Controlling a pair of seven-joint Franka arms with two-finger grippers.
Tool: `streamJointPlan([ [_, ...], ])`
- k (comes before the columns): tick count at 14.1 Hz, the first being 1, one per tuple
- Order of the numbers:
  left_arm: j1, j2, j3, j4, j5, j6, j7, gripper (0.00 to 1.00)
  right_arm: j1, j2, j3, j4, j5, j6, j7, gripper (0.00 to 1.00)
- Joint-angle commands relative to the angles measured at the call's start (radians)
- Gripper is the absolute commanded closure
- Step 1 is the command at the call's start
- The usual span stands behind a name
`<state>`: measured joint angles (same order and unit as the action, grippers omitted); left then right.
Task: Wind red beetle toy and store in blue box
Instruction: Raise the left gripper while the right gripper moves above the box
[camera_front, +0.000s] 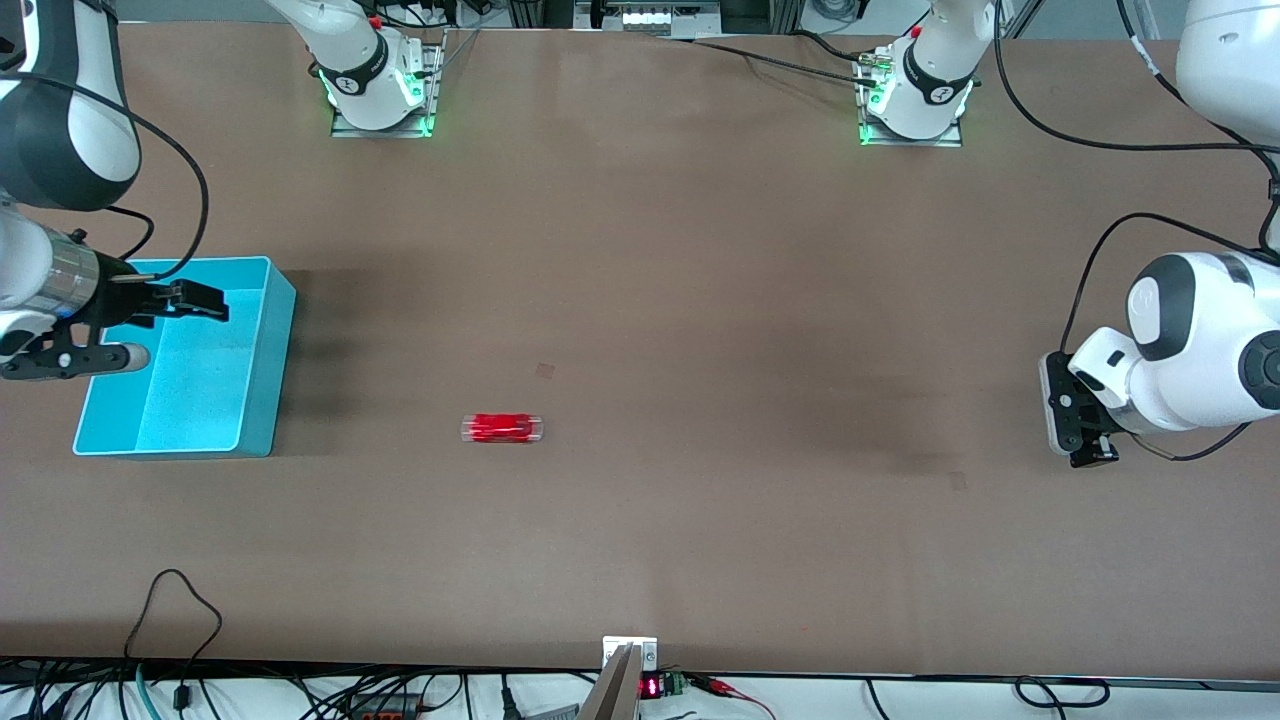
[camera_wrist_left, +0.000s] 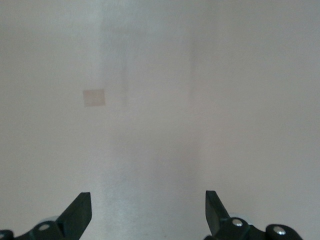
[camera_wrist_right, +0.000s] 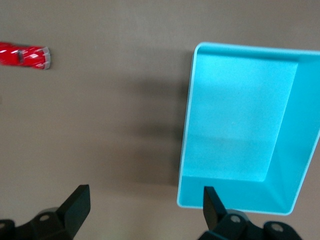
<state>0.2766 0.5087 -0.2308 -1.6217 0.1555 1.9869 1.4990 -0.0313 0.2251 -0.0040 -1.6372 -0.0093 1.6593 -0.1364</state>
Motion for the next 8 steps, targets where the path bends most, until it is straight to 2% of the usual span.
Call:
streamJointPlan([
  [1,-0.023,-0.073,-0.004,-0.003,0.016,-0.098,-0.06,0.0,0.001,0.01,0.002,0.008,0.023,-0.035,-0.012,0.0],
  [8,-0.036,-0.22,-0.051,0.0,-0.004,-0.275,-0.357,0.0,-0.001,0.051,0.001,0.005,0.042,-0.013,-0.023,0.0],
])
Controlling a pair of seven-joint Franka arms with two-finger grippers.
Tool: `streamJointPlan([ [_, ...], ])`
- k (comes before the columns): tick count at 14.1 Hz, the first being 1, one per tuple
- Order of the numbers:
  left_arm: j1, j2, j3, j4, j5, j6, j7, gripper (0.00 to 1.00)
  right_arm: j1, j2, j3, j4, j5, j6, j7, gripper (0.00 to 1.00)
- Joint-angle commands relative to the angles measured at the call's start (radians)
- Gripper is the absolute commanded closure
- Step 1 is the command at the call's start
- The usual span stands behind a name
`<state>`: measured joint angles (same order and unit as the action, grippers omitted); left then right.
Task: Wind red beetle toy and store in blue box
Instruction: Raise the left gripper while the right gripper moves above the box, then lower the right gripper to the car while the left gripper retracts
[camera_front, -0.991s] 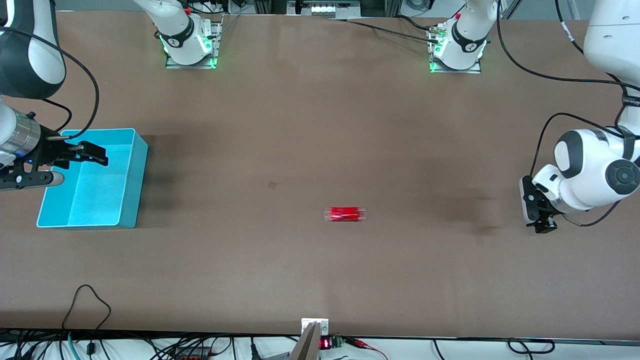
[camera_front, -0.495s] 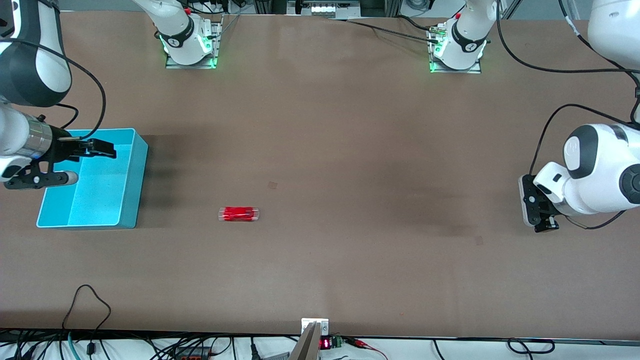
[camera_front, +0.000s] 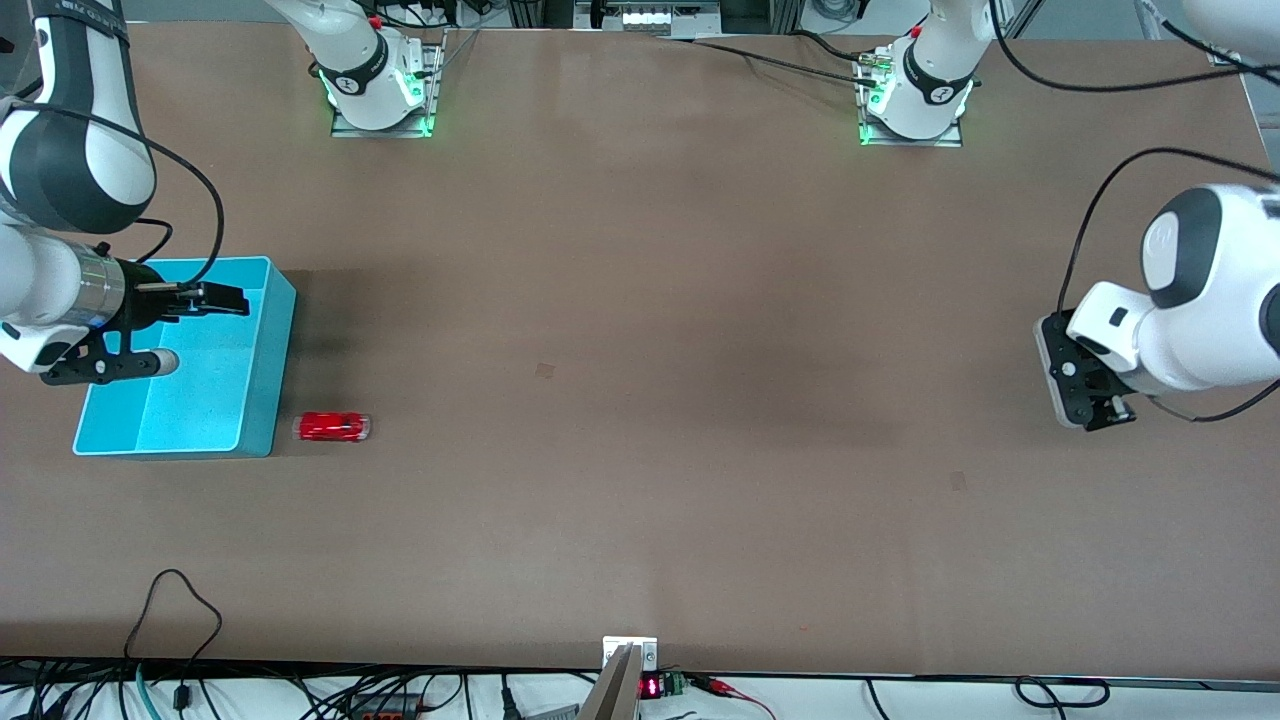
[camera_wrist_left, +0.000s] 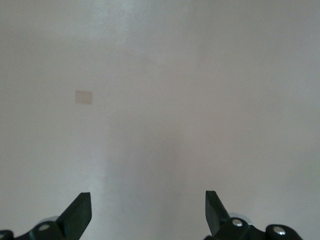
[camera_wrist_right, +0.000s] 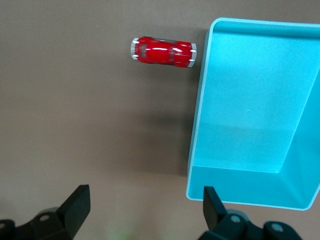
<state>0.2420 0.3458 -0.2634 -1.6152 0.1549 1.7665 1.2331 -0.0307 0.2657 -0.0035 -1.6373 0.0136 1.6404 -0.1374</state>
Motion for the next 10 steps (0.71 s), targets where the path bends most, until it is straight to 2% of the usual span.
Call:
streamJointPlan([
  [1,0.005,-0.08,-0.043,-0.006,-0.015,-0.08,-0.148,0.0,-0.001,0.02,0.0,-0.001,0.017,0.025,-0.048,0.0],
  [5,0.0,-0.151,-0.049,-0.003,-0.044,-0.13,-0.427,0.0,0.005,0.032,0.002,-0.051,0.005,0.137,-0.142,0.0],
  [9,-0.056,-0.174,-0.043,0.07,-0.066,-0.221,-0.737,0.0,-0.011,0.038,0.007,-0.107,-0.04,0.247,-0.428,0.0],
  [10,-0.111,-0.188,-0.03,0.073,-0.066,-0.246,-0.821,0.0,-0.02,0.04,0.02,-0.136,-0.058,0.307,-0.497,0.0],
])
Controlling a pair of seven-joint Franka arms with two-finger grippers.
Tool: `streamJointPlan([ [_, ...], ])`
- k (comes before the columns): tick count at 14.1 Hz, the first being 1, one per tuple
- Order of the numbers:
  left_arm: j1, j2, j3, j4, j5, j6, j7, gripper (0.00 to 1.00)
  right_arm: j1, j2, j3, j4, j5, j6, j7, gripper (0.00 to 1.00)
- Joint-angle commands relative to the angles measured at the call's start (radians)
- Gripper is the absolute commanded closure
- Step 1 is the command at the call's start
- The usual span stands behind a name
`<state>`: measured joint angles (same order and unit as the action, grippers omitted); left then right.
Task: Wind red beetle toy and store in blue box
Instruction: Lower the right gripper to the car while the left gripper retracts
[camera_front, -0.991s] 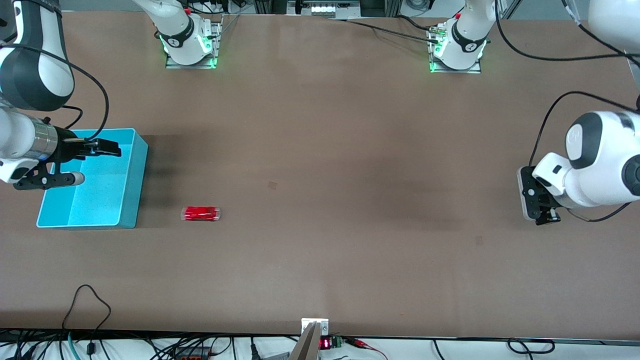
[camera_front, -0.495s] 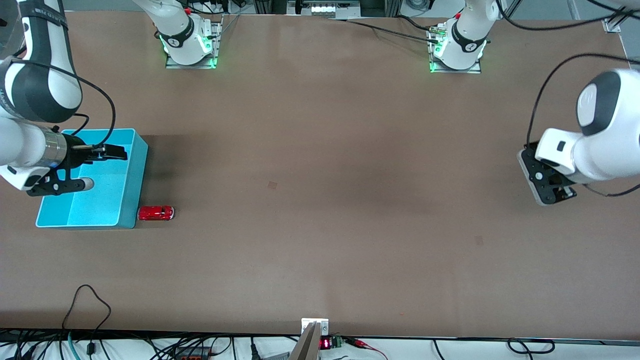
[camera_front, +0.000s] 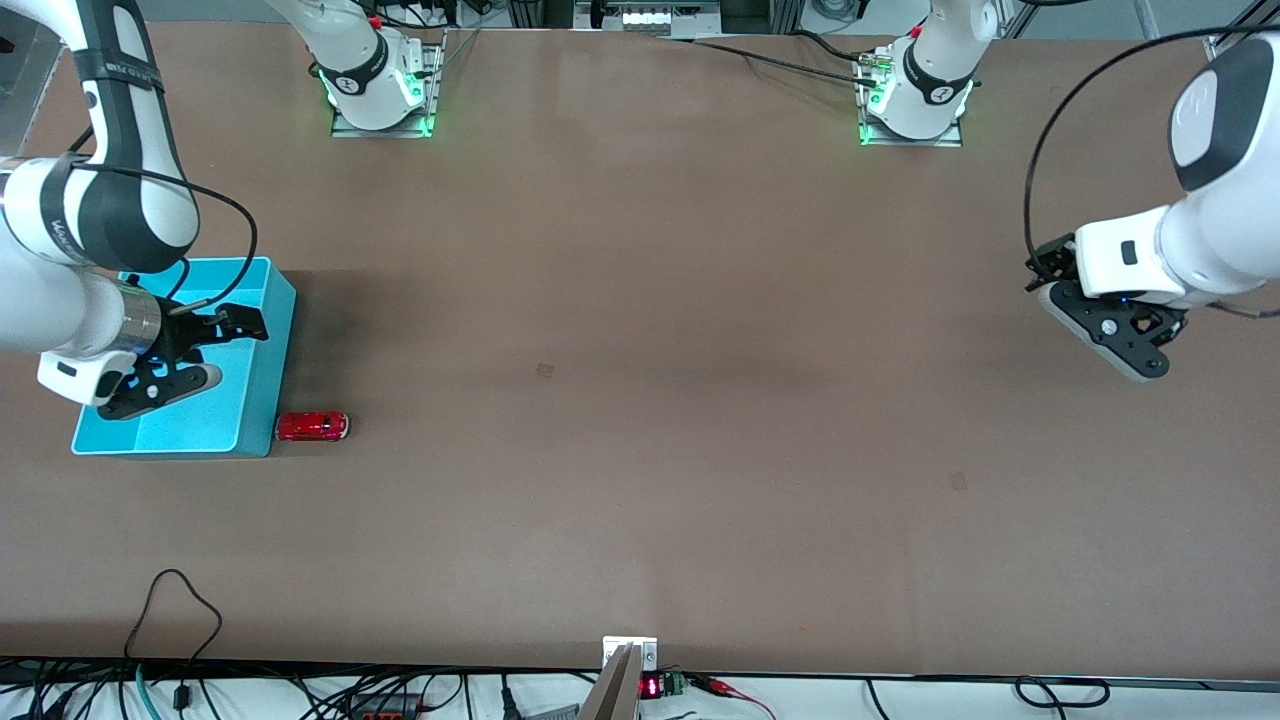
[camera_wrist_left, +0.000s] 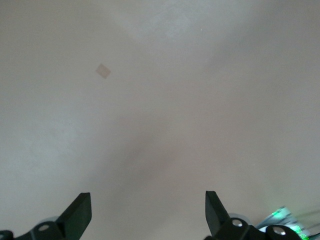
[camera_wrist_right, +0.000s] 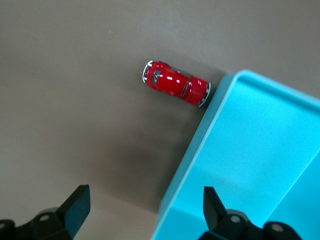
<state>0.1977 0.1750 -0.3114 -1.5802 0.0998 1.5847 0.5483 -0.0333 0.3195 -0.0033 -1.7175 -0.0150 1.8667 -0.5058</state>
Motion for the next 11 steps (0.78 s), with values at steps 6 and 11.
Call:
streamJointPlan([
  [6,-0.302,-0.106,0.302,-0.013,-0.115,-0.051,-0.639,0.0,-0.059,0.053,0.095,-0.211,-0.198,0.507,-0.492,0.0],
  [11,-0.308,-0.215,0.318,-0.15,-0.101,0.094,-0.625,0.0,-0.08,0.151,0.1,-0.211,-0.198,0.649,-0.663,0.0],
])
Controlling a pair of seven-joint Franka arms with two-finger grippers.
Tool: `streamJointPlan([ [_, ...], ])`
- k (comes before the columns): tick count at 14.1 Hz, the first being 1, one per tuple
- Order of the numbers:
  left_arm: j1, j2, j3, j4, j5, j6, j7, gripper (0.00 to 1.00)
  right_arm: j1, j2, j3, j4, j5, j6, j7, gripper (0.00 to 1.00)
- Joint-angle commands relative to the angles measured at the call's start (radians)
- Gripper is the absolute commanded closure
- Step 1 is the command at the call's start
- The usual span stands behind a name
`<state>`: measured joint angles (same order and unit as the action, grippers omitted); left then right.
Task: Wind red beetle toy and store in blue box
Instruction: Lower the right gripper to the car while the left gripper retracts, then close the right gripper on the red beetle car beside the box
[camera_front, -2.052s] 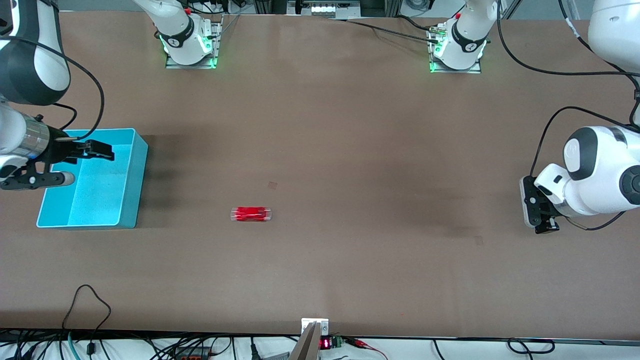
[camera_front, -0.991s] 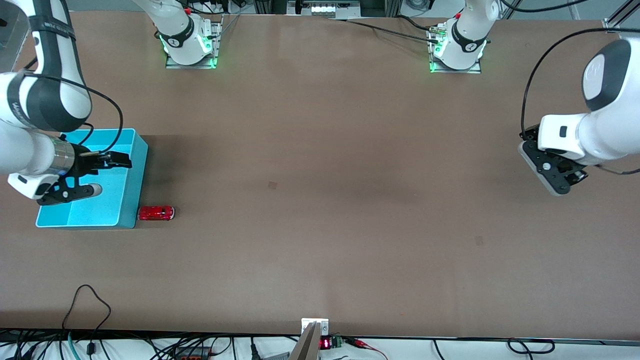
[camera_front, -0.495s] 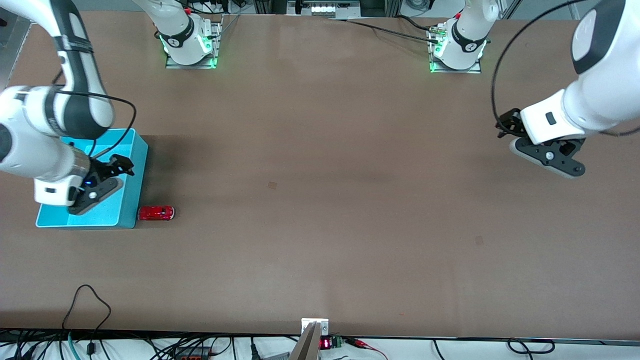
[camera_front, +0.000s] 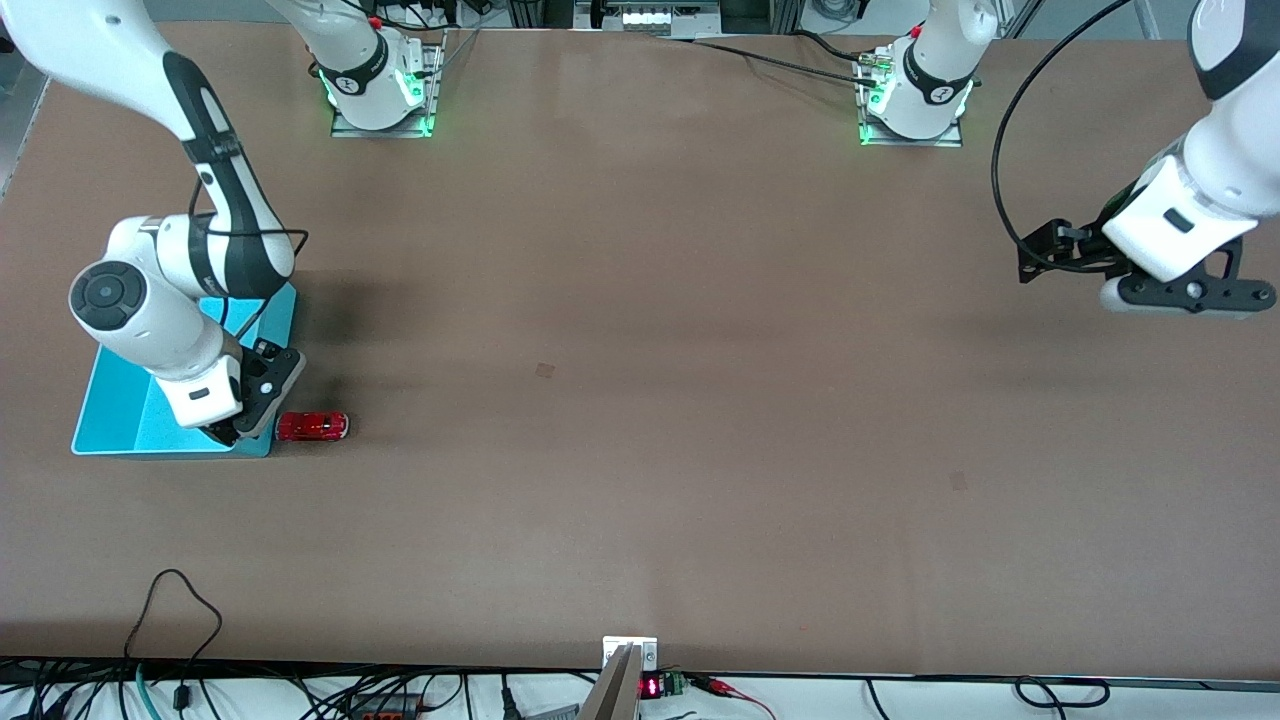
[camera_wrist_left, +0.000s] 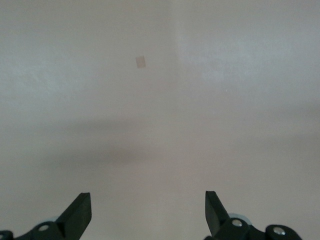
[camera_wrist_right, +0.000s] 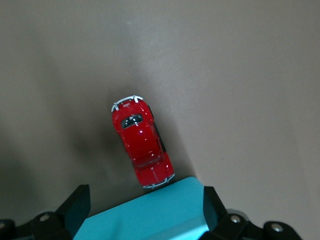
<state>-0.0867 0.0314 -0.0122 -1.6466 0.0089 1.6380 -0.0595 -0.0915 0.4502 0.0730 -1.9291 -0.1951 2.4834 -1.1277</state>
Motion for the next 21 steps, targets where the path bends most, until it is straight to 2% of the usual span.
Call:
streamJointPlan([
  [1,-0.019,-0.071,0.012,-0.081,-0.009,0.039,-0.016,0.0,-0.022,0.033,0.027,0.002,-0.018,0.044,-0.043,0.0],
  [5,-0.021,-0.076,-0.047,-0.073,0.02,0.033,-0.014,0.0,-0.024,0.082,0.045,0.002,-0.018,0.1,-0.055,0.0],
  [8,-0.025,-0.077,-0.07,-0.03,0.023,-0.044,-0.023,0.0,-0.024,0.102,0.047,0.002,-0.018,0.126,-0.055,0.0],
  [12,-0.027,-0.065,-0.074,0.013,0.011,-0.072,-0.022,0.0,-0.033,0.12,0.047,0.002,-0.018,0.144,-0.057,0.0],
  [16,-0.028,-0.059,-0.074,0.016,0.013,-0.072,-0.02,0.0,-0.033,0.131,0.047,0.002,-0.018,0.147,-0.057,0.0],
  [17,-0.028,-0.059,-0.074,0.016,0.013,-0.072,-0.02,0.0,-0.033,0.133,0.047,0.002,-0.018,0.149,-0.063,0.03],
  [19,-0.027,-0.059,-0.074,0.016,0.01,-0.073,-0.016,0.0,-0.033,0.137,0.047,0.004,-0.018,0.158,-0.079,0.16],
  [21,-0.028,-0.059,-0.075,0.016,0.011,-0.073,-0.017,0.0,-0.033,0.139,0.047,0.004,-0.018,0.163,-0.092,0.4],
])
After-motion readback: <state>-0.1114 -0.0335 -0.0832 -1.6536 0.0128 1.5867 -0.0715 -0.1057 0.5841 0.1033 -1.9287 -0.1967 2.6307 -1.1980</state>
